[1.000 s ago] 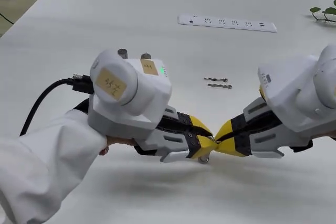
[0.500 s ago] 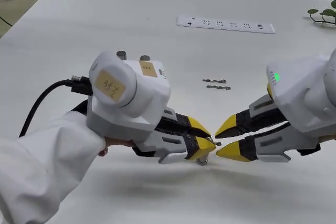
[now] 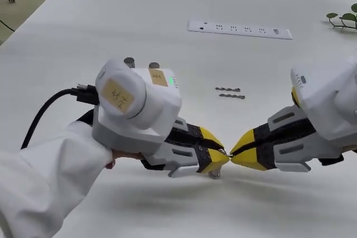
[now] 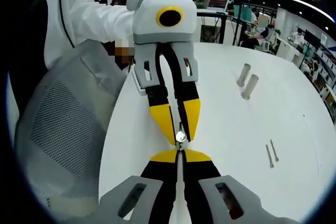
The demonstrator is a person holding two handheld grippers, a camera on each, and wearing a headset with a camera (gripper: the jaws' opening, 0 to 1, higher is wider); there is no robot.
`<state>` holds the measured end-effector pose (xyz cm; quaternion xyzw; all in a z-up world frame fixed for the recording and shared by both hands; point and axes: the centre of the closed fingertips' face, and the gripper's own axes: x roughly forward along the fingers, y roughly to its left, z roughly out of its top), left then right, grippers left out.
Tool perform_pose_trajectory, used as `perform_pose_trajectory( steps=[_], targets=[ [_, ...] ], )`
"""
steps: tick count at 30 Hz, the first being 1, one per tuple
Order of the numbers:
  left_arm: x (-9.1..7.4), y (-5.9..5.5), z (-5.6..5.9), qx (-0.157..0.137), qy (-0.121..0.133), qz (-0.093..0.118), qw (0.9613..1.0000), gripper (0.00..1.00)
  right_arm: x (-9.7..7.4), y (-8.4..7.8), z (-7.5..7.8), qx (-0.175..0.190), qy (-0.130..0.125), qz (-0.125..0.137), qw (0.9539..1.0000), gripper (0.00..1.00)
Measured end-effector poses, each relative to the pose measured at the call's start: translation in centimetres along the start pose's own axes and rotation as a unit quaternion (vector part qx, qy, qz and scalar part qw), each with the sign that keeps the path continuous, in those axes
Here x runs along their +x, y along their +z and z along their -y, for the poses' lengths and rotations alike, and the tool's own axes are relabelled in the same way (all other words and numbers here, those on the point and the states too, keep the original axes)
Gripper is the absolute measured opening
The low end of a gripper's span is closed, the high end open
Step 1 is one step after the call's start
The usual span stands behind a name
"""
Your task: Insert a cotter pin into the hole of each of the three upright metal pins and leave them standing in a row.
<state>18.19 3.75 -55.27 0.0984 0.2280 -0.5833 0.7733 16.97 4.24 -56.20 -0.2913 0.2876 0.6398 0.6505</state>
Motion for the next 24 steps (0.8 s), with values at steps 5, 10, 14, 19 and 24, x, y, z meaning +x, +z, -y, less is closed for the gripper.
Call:
perform_pose_trajectory(
  steps=[5, 10, 14, 19, 24],
  targets=[
    [0.1, 0.0, 0.0, 0.003, 0.001, -0.001, 1.0, 0.06, 0.1, 0.1, 0.2, -0.02, -0.006, -0.001, 0.9998, 0.0],
    [0.0, 0.0, 0.0, 0.004, 0.0, -0.002, 1.0, 0.06, 0.1, 0.2, 0.1, -0.025, -0.006, -0.002, 0.9997, 0.0],
    [0.0, 0.0, 0.1, 0.009, 0.0, -0.003, 1.0, 0.06, 0.0, 0.1, 0.2, -0.02, -0.012, -0.004, 0.9997, 0.0],
    [-0.9, -0.5, -0.3, 0.008, 0.009, -0.007, 0.9999, 0.17, -0.2, 0.1, 0.0, -0.015, -0.015, -0.006, 0.9998, 0.07],
    [-2.1, -0.5, -0.5, 0.004, 0.018, 0.009, 0.9998, 0.48, -0.1, 0.5, -0.1, -0.017, -0.016, -0.005, 0.9997, 0.11]
  ],
)
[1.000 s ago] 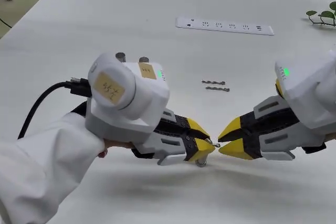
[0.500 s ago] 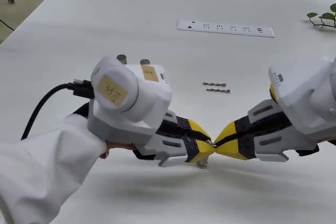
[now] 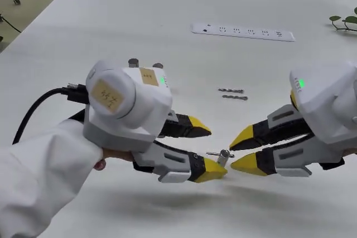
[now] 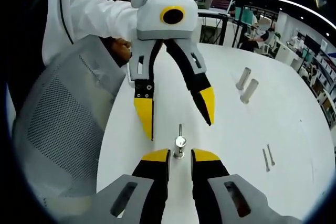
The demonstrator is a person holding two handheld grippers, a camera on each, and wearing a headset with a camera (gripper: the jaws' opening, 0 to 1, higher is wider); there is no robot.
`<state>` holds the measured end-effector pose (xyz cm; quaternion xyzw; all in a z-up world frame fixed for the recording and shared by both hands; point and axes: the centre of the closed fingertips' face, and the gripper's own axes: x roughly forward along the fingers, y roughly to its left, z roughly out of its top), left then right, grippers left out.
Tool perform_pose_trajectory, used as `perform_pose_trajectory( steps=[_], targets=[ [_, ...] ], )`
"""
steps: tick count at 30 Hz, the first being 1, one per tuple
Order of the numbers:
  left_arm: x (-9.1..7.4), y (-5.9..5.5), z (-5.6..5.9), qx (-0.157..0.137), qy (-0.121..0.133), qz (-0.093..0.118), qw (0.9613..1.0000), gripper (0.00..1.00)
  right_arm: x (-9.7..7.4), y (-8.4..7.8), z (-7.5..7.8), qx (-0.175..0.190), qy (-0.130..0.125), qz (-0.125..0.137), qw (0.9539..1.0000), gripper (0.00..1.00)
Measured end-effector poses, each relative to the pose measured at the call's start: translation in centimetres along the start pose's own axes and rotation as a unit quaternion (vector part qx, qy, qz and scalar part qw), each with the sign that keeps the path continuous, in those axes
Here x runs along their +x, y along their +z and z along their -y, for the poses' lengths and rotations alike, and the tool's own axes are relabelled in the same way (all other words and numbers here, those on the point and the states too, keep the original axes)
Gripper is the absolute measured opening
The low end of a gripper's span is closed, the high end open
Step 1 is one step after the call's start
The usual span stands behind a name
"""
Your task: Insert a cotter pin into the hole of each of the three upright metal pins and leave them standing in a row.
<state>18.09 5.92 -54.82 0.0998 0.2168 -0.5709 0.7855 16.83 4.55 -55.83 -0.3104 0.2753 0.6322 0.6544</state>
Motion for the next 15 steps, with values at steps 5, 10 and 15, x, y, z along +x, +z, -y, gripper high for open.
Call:
perform_pose_trajectory(
  steps=[5, 10, 15],
  targets=[
    [-0.8, -0.1, 0.1, -0.001, 0.019, 0.011, 0.9998, 0.52, 0.3, 0.5, 0.0, 0.002, -0.001, 0.004, 1.0, 0.11],
    [-1.3, -0.6, 0.3, -0.011, 0.03, 0.016, 0.9994, 0.72, 0.8, 0.7, -0.1, -0.001, 0.004, 0.003, 1.0, 0.11],
    [-1.4, -2.0, 0.3, -0.021, 0.041, 0.0, 0.9989, 0.91, 1.4, 0.4, -0.1, 0.001, 0.009, -0.001, 1.0, 0.11]
  ],
)
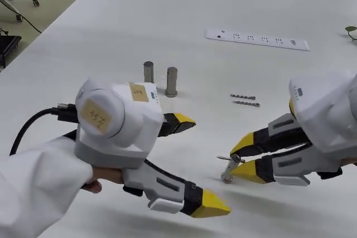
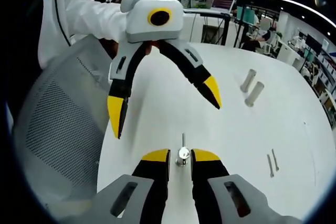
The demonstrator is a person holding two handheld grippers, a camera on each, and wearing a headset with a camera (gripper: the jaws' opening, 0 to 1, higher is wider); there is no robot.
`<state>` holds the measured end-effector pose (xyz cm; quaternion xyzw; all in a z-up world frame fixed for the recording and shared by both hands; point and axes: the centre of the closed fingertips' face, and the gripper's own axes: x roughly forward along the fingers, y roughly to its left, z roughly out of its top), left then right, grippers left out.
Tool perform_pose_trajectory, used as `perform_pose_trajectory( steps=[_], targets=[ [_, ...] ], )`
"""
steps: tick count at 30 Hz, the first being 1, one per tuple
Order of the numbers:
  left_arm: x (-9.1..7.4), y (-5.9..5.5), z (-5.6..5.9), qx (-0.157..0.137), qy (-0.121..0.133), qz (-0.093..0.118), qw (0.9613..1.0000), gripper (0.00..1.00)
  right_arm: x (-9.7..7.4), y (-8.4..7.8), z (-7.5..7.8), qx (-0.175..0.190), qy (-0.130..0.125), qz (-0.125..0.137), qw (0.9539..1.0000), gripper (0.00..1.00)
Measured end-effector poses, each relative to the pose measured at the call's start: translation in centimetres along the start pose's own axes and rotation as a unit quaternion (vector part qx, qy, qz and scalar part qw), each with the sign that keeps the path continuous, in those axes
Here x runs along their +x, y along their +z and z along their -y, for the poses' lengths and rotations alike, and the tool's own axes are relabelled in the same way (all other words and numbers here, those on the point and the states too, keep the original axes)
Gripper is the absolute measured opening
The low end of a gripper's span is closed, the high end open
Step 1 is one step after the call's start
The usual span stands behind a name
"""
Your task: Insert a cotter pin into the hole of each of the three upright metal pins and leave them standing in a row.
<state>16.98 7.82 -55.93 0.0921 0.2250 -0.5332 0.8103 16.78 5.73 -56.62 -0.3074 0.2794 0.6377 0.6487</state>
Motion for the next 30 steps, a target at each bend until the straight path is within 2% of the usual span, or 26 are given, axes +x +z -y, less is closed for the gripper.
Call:
perform_pose_trajectory(
  steps=[3, 12, 21, 26, 30],
  targets=[
    [-0.2, -0.3, 0.1, -0.011, 0.002, -0.002, 0.9999, 0.99, 0.2, -0.1, 0.1, 0.002, 0.001, -0.003, 1.0, 0.09],
    [-0.6, -0.5, 0.7, -0.012, 0.003, -0.005, 0.9999, 0.99, 0.3, -0.7, 0.4, 0.001, 0.0, -0.014, 0.9999, 0.05],
    [-0.9, -1.2, 0.0, -0.021, 0.012, -0.012, 0.9996, 0.99, 0.4, -0.6, 0.4, 0.014, 0.002, -0.018, 0.9997, 0.04],
    [-1.5, -1.0, -0.7, -0.026, 0.026, -0.006, 0.9993, 0.99, 0.5, -0.2, 1.3, -0.003, -0.003, -0.028, 0.9996, 0.04],
    [-1.8, -1.1, -1.0, -0.028, 0.033, -0.008, 0.999, 0.99, 0.6, 0.3, 2.7, 0.002, -0.006, -0.022, 0.9997, 0.04]
  ],
)
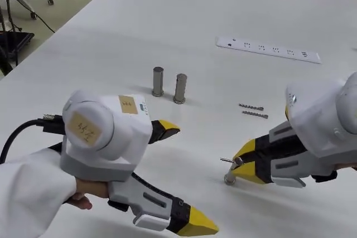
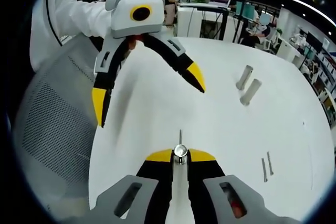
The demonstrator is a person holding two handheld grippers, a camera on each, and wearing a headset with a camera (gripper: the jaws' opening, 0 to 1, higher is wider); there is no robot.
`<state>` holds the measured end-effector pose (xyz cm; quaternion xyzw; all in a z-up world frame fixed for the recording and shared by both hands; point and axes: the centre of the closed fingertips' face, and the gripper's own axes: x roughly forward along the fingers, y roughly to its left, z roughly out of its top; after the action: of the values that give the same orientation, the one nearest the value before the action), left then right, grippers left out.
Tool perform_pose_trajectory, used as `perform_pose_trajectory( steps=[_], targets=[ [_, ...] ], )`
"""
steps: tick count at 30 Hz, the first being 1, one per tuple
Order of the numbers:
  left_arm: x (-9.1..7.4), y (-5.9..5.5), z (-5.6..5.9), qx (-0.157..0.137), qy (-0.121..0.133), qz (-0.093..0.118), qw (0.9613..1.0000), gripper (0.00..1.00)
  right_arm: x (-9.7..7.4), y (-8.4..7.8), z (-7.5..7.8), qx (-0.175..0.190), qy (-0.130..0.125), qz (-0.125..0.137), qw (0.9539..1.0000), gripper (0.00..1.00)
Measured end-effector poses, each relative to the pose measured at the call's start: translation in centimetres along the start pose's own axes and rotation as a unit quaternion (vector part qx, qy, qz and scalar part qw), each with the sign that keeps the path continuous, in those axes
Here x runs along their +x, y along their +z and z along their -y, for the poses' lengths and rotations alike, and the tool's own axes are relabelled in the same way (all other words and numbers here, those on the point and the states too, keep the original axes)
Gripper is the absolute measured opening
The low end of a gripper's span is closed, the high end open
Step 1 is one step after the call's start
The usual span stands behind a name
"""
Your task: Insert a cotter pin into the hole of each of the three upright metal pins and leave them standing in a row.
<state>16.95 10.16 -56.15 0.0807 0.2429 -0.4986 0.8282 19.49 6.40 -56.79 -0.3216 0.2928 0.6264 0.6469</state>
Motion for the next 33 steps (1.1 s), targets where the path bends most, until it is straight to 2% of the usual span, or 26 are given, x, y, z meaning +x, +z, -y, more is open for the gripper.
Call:
perform_pose_trajectory(
  steps=[3, 5, 11, 16, 21, 29, 33],
  targets=[
    [-0.2, -0.2, -0.2, 0.001, 0.005, -0.002, 1.0, 0.99, 0.2, 0.6, 0.8, -0.003, -0.004, 0.004, 1.0, 0.04],
    [-0.4, -0.2, -0.3, -0.003, 0.006, -0.002, 1.0, 0.99, 0.4, 0.7, 1.9, -0.006, -0.005, 0.005, 1.0, 0.04],
    [-0.8, 1.2, -0.8, -0.012, 0.019, 0.018, 0.9996, 0.99, 1.0, 1.9, 3.0, -0.01, -0.009, 0.011, 0.9998, 0.04],
    [-0.7, 1.3, -1.1, -0.01, 0.022, 0.018, 0.9995, 0.99, 1.5, 1.9, 3.8, -0.014, -0.005, 0.008, 0.9999, 0.04],
    [-0.7, 1.4, -1.2, -0.016, 0.023, 0.022, 0.9994, 0.99, 1.7, 2.0, 3.7, -0.011, -0.001, 0.008, 0.9999, 0.04],
    [-0.6, 1.2, -1.4, -0.018, 0.026, 0.014, 0.9994, 0.99, 1.9, 2.3, 3.6, -0.017, 0.001, 0.016, 0.9997, 0.04],
    [-1.0, 1.8, -1.8, -0.031, 0.035, 0.029, 0.9985, 0.99, 1.9, 2.4, 3.6, -0.015, -0.001, 0.018, 0.9997, 0.04]
  ],
)
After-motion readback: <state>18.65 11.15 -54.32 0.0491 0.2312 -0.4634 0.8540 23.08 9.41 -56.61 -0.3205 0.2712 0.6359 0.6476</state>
